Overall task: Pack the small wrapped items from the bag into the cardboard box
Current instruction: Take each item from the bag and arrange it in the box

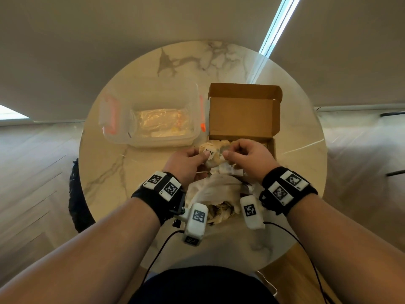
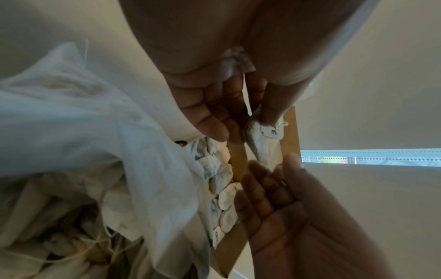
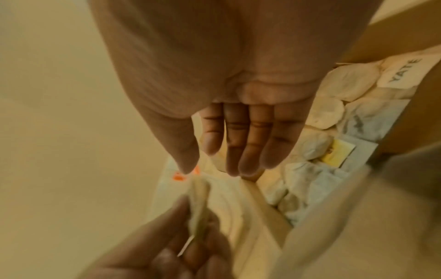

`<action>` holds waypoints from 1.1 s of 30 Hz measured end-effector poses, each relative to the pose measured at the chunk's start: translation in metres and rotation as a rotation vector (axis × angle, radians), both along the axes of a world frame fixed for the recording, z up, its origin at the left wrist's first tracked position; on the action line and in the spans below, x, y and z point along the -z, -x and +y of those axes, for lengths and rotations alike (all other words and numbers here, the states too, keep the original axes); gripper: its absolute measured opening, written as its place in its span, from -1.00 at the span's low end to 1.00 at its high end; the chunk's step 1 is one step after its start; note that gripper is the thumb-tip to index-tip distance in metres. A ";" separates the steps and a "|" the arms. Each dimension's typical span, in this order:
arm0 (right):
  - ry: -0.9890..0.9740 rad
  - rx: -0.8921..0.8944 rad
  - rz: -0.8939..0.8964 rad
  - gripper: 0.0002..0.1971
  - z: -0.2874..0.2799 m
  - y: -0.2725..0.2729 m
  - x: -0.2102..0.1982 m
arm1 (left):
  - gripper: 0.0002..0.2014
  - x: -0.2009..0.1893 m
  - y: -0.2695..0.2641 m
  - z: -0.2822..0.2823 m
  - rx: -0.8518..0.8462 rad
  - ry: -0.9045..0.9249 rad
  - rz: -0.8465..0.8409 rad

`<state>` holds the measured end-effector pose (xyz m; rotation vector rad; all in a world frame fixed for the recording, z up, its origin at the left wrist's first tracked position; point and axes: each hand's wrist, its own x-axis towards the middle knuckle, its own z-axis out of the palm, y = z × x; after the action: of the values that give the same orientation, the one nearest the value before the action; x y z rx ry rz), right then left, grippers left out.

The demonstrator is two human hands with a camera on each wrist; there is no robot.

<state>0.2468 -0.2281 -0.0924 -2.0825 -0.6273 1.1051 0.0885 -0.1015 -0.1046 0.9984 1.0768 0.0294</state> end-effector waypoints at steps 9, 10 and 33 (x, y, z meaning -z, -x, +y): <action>-0.146 0.181 0.045 -0.84 -0.007 0.008 -0.006 | -0.94 -0.003 -0.020 -0.009 0.136 -0.083 -0.041; -0.140 0.222 0.080 -0.85 -0.008 0.006 -0.002 | -0.92 -0.002 -0.019 -0.007 0.135 -0.103 -0.021; 0.323 0.008 -0.201 -0.82 0.040 -0.023 0.067 | -0.56 0.020 0.001 0.014 0.721 -0.712 0.215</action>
<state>0.2697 -0.1882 -0.1596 -2.4940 -0.5629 1.0551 0.0875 -0.0875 -0.1248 2.0304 0.8469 -0.3065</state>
